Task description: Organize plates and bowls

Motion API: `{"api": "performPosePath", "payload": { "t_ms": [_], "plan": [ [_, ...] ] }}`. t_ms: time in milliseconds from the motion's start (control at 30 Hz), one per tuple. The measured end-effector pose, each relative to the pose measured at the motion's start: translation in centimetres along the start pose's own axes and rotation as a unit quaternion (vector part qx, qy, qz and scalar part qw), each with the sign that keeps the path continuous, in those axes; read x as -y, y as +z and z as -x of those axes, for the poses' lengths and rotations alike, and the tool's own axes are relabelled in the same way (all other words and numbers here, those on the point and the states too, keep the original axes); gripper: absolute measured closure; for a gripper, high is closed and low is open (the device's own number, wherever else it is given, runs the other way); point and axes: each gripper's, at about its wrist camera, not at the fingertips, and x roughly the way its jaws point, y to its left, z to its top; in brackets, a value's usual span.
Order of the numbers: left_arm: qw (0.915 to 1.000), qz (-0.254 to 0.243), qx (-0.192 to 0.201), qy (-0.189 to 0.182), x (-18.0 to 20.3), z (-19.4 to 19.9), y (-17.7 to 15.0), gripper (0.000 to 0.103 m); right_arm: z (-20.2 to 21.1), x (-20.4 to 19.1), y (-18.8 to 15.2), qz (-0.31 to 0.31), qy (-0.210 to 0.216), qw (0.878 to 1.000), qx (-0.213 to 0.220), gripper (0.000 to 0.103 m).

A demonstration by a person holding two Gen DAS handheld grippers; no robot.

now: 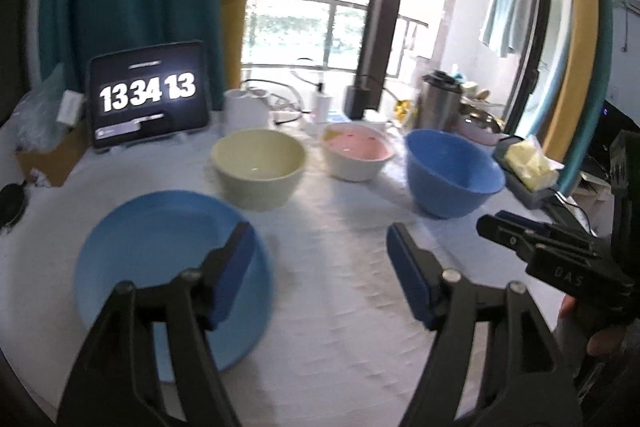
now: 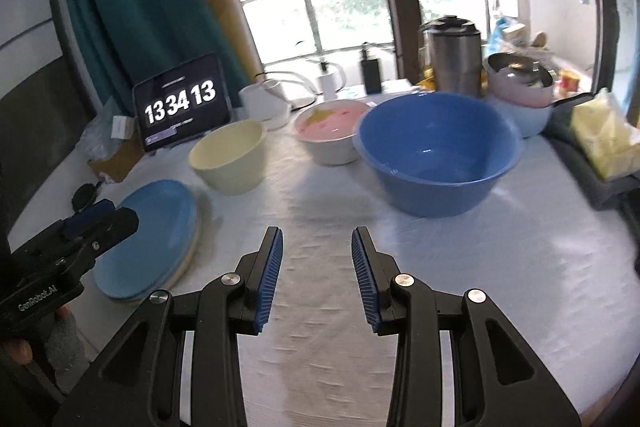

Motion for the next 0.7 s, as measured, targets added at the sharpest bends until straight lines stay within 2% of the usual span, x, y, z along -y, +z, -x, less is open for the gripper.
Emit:
{"api": "performPosePath", "payload": {
  "t_ms": [233, 400, 700],
  "plan": [
    [0.9997, -0.015, 0.004, -0.021, 3.9, -1.4, 1.8, 0.033, 1.7, 4.4, 1.4, -0.019, -0.017, 1.0, 0.013, 0.065],
    [0.9993, -0.025, 0.015, -0.024, 6.2, -2.8, 2.7, 0.033, 2.0, 6.6, 2.3, -0.004, -0.034, 0.999, 0.029, 0.065],
    [0.9983, -0.029, 0.033, -0.039, 9.2, -7.2, 4.3, 0.033, -0.5, 10.6, 4.8, -0.002, -0.05, 0.998, 0.023, 0.065]
  ]
}}
